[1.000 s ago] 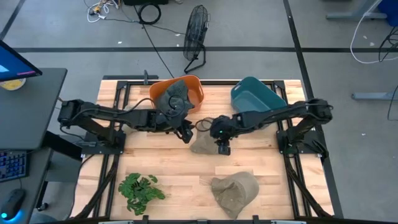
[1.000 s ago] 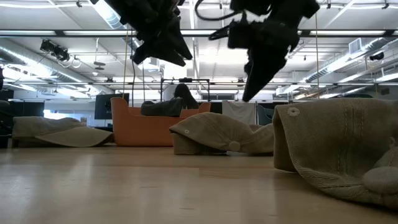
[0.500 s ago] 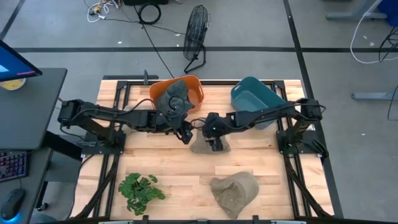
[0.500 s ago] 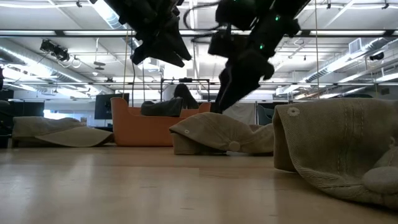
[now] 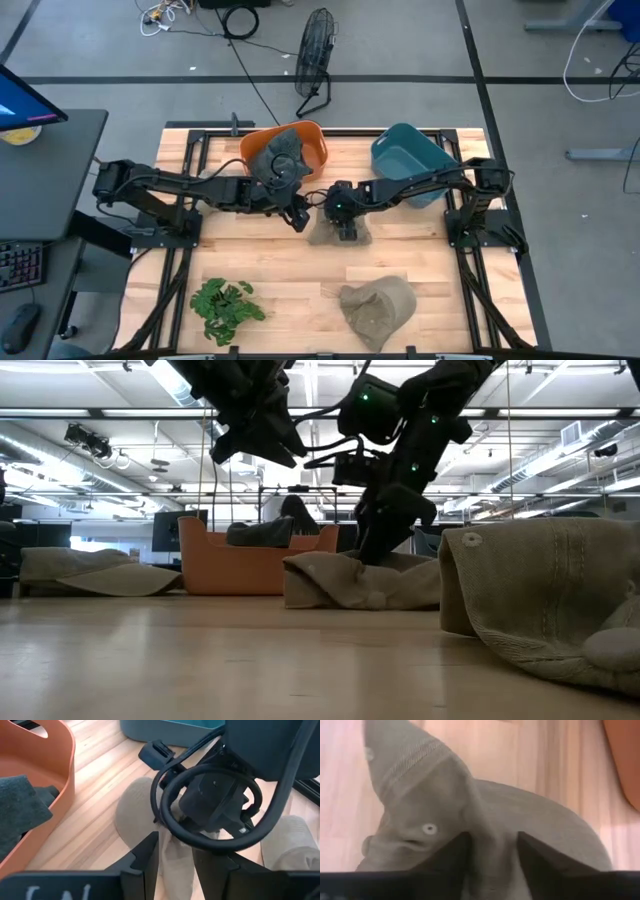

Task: Pick & Place hat
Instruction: Put the middle brown cap into the blue bin

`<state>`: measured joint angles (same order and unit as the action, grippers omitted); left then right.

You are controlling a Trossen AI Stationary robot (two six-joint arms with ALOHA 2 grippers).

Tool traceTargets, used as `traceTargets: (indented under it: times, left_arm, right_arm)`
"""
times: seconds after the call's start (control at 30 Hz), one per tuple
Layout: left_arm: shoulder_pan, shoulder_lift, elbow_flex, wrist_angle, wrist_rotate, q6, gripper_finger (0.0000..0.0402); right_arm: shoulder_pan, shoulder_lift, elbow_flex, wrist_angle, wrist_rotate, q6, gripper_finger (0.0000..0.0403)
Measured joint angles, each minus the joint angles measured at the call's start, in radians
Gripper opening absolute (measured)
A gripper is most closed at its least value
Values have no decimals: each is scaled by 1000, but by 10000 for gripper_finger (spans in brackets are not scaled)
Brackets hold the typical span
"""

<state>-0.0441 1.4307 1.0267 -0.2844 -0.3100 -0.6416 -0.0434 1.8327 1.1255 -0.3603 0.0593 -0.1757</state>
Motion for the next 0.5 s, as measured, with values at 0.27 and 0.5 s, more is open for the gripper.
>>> traceTargets:
  times: [0.27,0.5]
  left_arm:
    - [0,0,0,-2,0,1,119]
    - [0,0,0,-5,0,2,119]
  right_arm:
    - [3,-28,-1,-69,1,22,20]
    - [19,-152,-5,-186,1,-29,7]
